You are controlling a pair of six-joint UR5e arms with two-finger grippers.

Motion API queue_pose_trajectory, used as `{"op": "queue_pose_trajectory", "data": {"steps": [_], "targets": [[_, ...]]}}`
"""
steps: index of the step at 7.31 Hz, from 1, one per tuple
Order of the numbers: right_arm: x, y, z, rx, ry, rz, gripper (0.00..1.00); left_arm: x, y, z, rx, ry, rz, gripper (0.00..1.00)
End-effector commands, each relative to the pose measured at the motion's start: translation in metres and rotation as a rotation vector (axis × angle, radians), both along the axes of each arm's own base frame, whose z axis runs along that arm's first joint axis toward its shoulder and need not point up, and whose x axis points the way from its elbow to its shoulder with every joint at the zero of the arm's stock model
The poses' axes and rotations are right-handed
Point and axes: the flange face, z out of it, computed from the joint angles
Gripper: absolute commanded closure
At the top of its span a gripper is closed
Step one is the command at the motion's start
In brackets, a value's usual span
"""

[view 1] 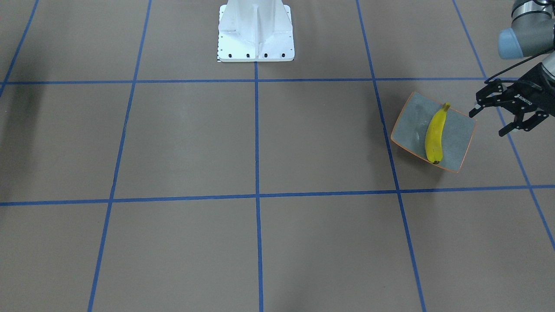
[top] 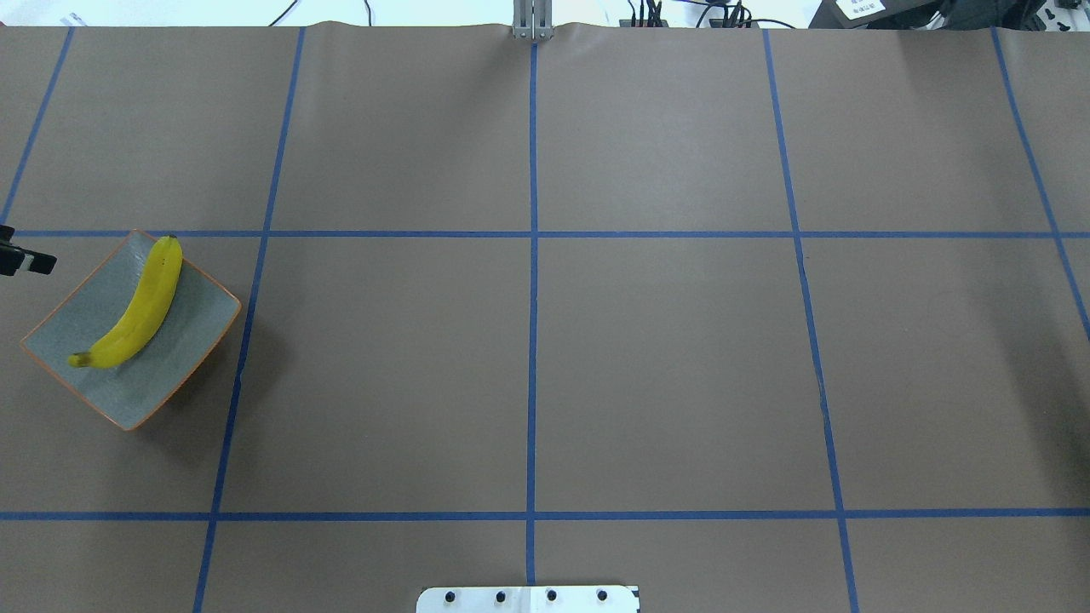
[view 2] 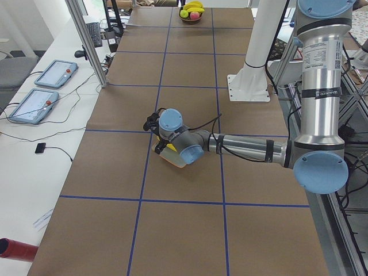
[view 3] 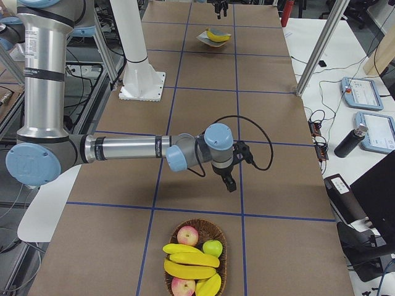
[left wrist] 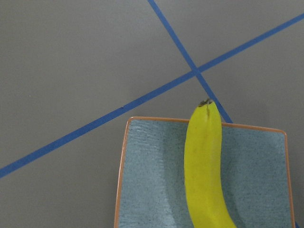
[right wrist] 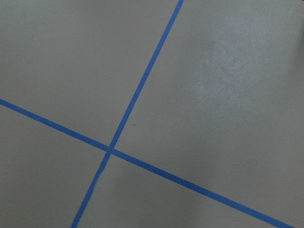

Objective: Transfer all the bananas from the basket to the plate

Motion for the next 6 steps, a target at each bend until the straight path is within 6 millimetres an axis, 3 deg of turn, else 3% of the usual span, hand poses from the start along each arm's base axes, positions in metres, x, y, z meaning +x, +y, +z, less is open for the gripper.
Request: {"op": "queue_pose_trajectory", "data": {"steps": [1, 3, 6], "targets": [[0.073, 0.007, 0.080, -0.024, 0.031, 0.029, 0.00, 0.000, -0.004, -0.004, 0.013, -0.001, -0.006, 0.00], [0.095, -0.026, 0.125, -0.038, 0.039, -0.012, 0.00, 0.000, -0.003, -0.006, 0.017, 0.000, -0.006, 0.00], [0.093, -0.013, 0.159, -0.105, 0.035, -0.013, 0.01, 0.000, -0.004, -0.006, 0.020, 0.000, -0.005, 0.00]]}}
